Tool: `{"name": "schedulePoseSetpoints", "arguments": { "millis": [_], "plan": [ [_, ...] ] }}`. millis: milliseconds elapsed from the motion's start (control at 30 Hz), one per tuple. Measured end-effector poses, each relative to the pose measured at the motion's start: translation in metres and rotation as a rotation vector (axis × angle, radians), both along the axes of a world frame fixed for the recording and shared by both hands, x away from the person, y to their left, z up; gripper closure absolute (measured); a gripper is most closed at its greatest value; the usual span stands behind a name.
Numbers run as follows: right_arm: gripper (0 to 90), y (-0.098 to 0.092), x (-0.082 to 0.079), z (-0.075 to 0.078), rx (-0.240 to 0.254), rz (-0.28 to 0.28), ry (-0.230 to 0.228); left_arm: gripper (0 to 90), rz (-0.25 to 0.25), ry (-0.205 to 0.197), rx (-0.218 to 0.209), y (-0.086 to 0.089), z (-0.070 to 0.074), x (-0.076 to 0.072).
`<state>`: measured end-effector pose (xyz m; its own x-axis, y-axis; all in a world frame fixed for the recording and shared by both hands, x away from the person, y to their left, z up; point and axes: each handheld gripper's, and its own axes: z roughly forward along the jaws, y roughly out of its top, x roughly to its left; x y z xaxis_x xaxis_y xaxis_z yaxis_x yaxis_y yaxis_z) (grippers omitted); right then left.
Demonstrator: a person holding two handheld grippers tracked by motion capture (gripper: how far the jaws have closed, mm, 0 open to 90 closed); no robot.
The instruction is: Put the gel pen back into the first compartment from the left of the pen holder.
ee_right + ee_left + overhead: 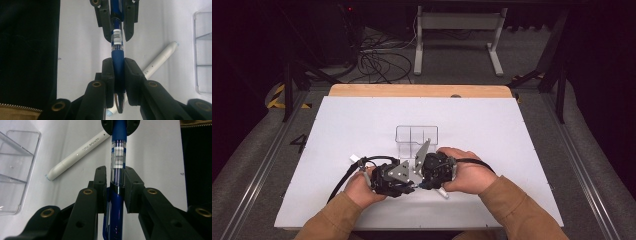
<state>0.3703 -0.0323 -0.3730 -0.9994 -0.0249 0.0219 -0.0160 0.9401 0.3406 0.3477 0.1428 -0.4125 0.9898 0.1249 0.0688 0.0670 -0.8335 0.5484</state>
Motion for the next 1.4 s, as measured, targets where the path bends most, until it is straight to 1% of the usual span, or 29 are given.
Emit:
{"name": "schedulePoseSetpoints", "arguments": {
  "millis": [67,133,167,200,267,300,333,367,400,433,467,500,533,567,600,633,667,700,733,767,833,933,967,1000,1133,1200,1233,1367,1400],
  "plan": [
    [78.3,-0.001,0.0,0.0,0.005,-0.013,-0.001,76.1,0.0,0.001,-0.004,0.0,0.0,0.0],
    [76.9,-0.002,0.001,0.001,0.01,-0.02,0.0,76.3,-0.005,0.005,-0.017,0.001,0.001,0.0],
    [75.3,-0.003,0.001,0.001,0.02,-0.03,-0.002,76.4,-0.001,0.006,-0.017,0.001,0.001,0.0],
    [71.6,-0.004,0.002,0.002,0.025,-0.029,-0.012,76.4,0.004,0.004,-0.013,0.002,0.001,0.001],
    [65.8,-0.007,0.002,0.004,0.039,-0.055,-0.029,76.4,0.009,0.008,-0.018,0.003,0.001,0.002],
    [62.4,-0.009,0.003,0.004,0.053,-0.063,-0.037,76.5,0.013,0.012,-0.021,0.004,0.002,0.002],
    [57.6,-0.011,0.004,0.004,0.074,-0.056,-0.051,76.5,0.015,0.012,-0.029,0.005,0.002,0.002],
    [54.2,-0.013,0.004,0.005,0.086,-0.072,-0.059,76.4,0.018,0.012,-0.033,0.005,0.003,0.002],
    [51.6,-0.015,0.005,0.005,0.1,-0.086,-0.057,76.5,0.02,0.01,-0.033,0.006,0.003,0.002],
    [48.5,-0.017,0.006,0.005,0.108,-0.116,-0.038,76.5,0.021,0.011,-0.034,0.006,0.003,0.002],
    [47.5,-0.019,0.006,0.005,0.118,-0.111,-0.047,76.4,0.02,0.009,-0.035,0.006,0.003,0.003],
    [46.5,-0.02,0.004,0.006,0.133,-0.124,-0.05,76.5,0.021,0.01,-0.035,0.006,0.003,0.003],
    [44.2,-0.022,0.005,0.006,0.151,-0.124,-0.059,76.4,0.023,0.012,-0.033,0.006,0.003,0.003],
    [40.6,-0.023,0.005,0.005,0.179,-0.137,-0.072,76.5,0.023,0.012,-0.033,0.006,0.003,0.003],
    [40.2,-0.024,0.004,0.007,0.183,-0.138,-0.083,76.4,0.024,0.011,-0.033,0.006,0.003,0.003],
    [40.5,-0.025,0.004,0.007,0.204,-0.142,-0.082,76.5,0.023,0.011,-0.033,0.006,0.003,0.003],
    [40.2,-0.026,0.004,0.008,0.214,-0.149,-0.071,76.4,0.025,0.012,-0.032,0.007,0.003,0.003],
    [39.4,-0.028,0.004,0.009,0.217,-0.148,-0.081,76.4,0.028,0.01,-0.035,0.007,0.003,0.003],
    [39.1,-0.029,0.003,0.009,0.233,-0.165,-0.081,76.5,0.029,0.011,-0.037,0.008,0.004,0.004],
    [39.0,-0.031,0.003,0.011,0.234,-0.168,-0.088,76.4,0.034,0.013,-0.038,0.008,0.004,0.004],
    [38.8,-0.034,0.001,0.012,0.259,-0.192,-0.101,76.4,0.036,0.012,-0.042,0.01,0.005,0.004],
    [37.5,-0.041,-0.001,0.014,0.278,-0.222,-0.111,76.4,0.038,0.006,-0.051,0.012,0.007,0.005],
    [37.2,-0.043,-0.001,0.015,0.284,-0.23,-0.124,76.4,0.039,0.008,-0.055,0.014,0.008,0.006],
    [36.5,-0.045,-0.002,0.015,0.302,-0.237,-0.134,76.4,0.046,0.011,-0.058,0.015,0.009,0.006],
    [31.0,-0.056,-0.005,0.015,0.343,-0.275,-0.152,76.4,0.055,0.012,-0.087,0.021,0.013,0.007],
    [25.3,-0.06,-0.006,0.013,0.362,-0.298,-0.161,76.5,0.058,0.011,-0.098,0.023,0.015,0.008],
    [23.9,-0.062,-0.007,0.012,0.372,-0.312,-0.167,76.4,0.058,0.011,-0.104,0.024,0.015,0.008],
    [20.2,-0.07,-0.008,0.008,0.422,-0.369,-0.166,76.4,0.061,0.007,-0.14,0.028,0.019,0.009],
    [19.6,-0.071,-0.008,0.007,0.433,-0.376,-0.169,76.5,0.059,0.009,-0.154,0.029,0.02,0.009]
  ]
}}
